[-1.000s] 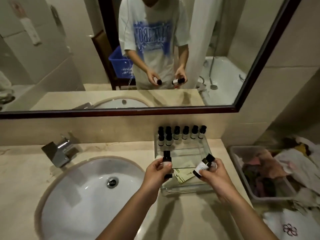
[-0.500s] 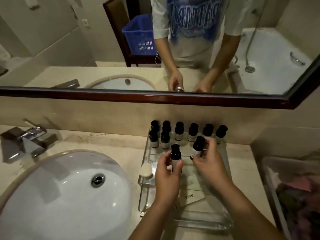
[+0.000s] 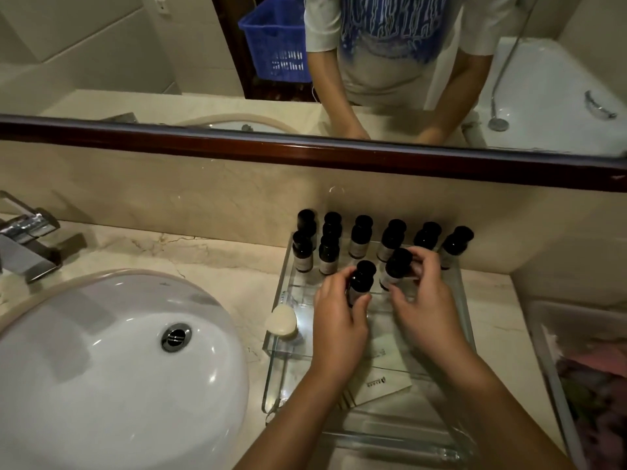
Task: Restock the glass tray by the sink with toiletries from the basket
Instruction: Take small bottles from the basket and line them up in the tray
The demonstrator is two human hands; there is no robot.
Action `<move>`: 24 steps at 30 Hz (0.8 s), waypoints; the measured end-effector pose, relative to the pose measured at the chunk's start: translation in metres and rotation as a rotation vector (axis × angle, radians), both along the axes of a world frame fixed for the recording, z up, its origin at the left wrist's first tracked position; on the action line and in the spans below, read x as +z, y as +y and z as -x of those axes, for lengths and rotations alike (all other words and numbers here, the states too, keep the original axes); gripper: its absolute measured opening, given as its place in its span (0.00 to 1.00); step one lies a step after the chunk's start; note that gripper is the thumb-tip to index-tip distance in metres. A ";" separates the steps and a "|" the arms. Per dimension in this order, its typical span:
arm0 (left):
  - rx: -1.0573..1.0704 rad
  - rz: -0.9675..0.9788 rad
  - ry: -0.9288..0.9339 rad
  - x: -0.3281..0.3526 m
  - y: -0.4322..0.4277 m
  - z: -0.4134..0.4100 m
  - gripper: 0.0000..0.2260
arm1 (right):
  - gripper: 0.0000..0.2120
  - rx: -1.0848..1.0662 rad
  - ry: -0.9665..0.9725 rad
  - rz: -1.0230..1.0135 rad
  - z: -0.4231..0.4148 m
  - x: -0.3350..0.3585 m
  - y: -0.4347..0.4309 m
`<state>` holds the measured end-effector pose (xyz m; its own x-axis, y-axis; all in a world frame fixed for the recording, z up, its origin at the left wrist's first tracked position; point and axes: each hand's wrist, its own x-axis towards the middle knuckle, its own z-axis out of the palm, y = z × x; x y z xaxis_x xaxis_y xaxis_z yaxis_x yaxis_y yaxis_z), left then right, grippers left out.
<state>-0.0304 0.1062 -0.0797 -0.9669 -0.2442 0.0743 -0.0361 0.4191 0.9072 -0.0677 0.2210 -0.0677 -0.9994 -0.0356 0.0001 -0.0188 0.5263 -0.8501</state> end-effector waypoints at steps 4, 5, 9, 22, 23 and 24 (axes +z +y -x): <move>-0.012 -0.021 0.020 0.000 -0.001 0.000 0.16 | 0.32 -0.054 0.074 -0.060 -0.012 0.017 0.008; -0.013 -0.034 0.018 0.000 -0.001 0.000 0.16 | 0.32 -0.066 0.111 -0.084 -0.014 0.025 0.011; -0.027 -0.083 -0.004 0.003 -0.002 0.002 0.16 | 0.20 0.015 0.304 -0.292 -0.009 0.061 0.017; -0.208 0.153 -0.041 -0.005 0.000 -0.042 0.17 | 0.18 0.583 0.258 -0.881 0.025 0.081 -0.011; -0.219 0.183 -0.052 -0.005 0.001 -0.039 0.18 | 0.17 0.589 0.262 -0.886 0.028 0.080 -0.011; -0.225 0.212 -0.064 -0.004 0.002 -0.037 0.20 | 0.16 0.588 0.272 -0.895 0.030 0.078 -0.011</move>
<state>0.0065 0.1080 -0.0837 -0.9992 -0.0089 0.0384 0.0253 0.6023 0.7979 -0.0976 0.2097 0.0108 -0.7970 -0.6022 -0.0462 -0.5965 0.7968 -0.0962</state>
